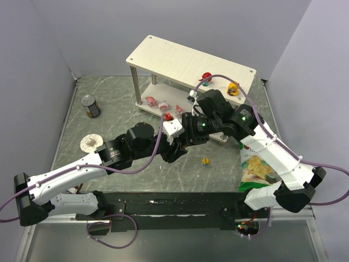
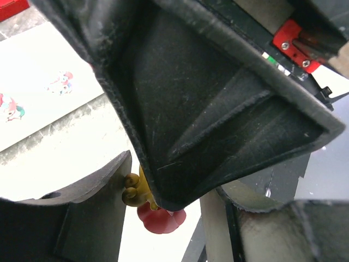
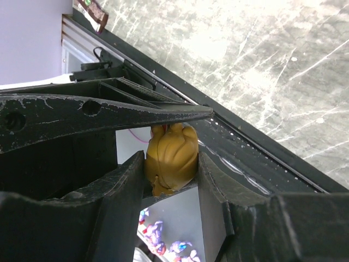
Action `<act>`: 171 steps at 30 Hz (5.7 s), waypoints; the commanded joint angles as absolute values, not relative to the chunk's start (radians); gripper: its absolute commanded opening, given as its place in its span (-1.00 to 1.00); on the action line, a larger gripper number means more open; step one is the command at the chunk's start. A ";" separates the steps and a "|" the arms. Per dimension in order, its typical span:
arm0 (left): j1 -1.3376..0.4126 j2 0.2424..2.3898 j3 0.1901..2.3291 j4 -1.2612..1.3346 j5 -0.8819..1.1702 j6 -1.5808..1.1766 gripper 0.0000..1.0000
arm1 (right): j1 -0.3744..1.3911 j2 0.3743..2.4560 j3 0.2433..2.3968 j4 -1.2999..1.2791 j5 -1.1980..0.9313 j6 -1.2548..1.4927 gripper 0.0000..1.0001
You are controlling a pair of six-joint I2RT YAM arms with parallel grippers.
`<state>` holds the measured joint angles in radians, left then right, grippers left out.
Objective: Place and organize the plastic toys onto the shelf
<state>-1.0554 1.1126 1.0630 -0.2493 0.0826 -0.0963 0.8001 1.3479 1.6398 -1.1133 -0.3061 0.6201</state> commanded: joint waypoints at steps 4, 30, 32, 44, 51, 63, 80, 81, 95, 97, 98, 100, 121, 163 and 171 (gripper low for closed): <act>-1.055 1.083 1.081 -0.193 0.029 -0.127 -0.65 | 0.788 1.252 1.638 -1.040 -0.213 0.658 0.24; -0.664 1.250 1.408 -0.089 0.084 -0.423 -0.68 | 0.689 1.034 1.522 -0.911 -0.126 0.643 0.44; -0.641 1.279 1.439 -0.032 0.100 -0.426 -0.67 | 0.689 1.008 1.500 -0.905 -0.149 0.611 0.46; -0.617 1.558 1.591 0.247 0.172 -0.384 -0.63 | 0.687 0.870 1.410 -0.988 -0.069 0.546 0.48; -0.618 1.624 1.572 0.354 0.149 -0.339 -0.63 | 0.686 0.816 1.410 -1.020 -0.025 0.526 0.49; -0.646 1.693 1.552 0.387 0.049 -0.250 -0.58 | 0.683 0.787 1.396 -1.051 -0.006 0.517 0.51; -0.649 1.758 1.595 0.319 0.012 -0.215 -0.30 | 0.681 0.775 1.416 -1.086 -0.002 0.495 0.53; -0.650 1.759 1.606 0.304 0.015 -0.200 -0.27 | 0.681 0.773 1.417 -1.085 -0.002 0.495 0.53; -0.649 1.776 1.691 0.055 0.003 -0.173 -0.11 | 0.680 0.690 1.324 -1.032 -0.026 0.535 0.53; -0.649 1.778 1.695 0.045 0.005 -0.166 -0.08 | 0.681 0.693 1.325 -1.038 -0.029 0.529 0.53; -0.649 1.781 1.701 0.037 0.003 -0.163 -0.07 | 0.681 0.699 1.325 -1.040 -0.029 0.522 0.53; -0.649 1.784 1.704 0.026 -0.025 -0.156 -0.02 | 0.681 0.709 1.328 -1.039 -0.032 0.518 0.53; -0.649 1.756 1.681 0.054 -0.023 -0.127 0.73 | 0.680 0.724 1.336 -1.040 -0.031 0.506 0.53; -0.644 1.010 1.001 -0.063 0.003 -0.400 0.99 | 0.430 0.831 0.905 -0.853 -0.055 0.686 0.50; -0.644 0.813 0.795 -0.173 -0.224 -0.534 0.93 | 0.430 0.900 0.821 -0.752 -0.041 0.709 0.53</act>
<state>-0.6476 0.9028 0.8337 -0.1329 -0.0898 -0.4232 0.4339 0.8719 0.8188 -0.8665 -0.0494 0.6880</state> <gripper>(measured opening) 0.968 0.760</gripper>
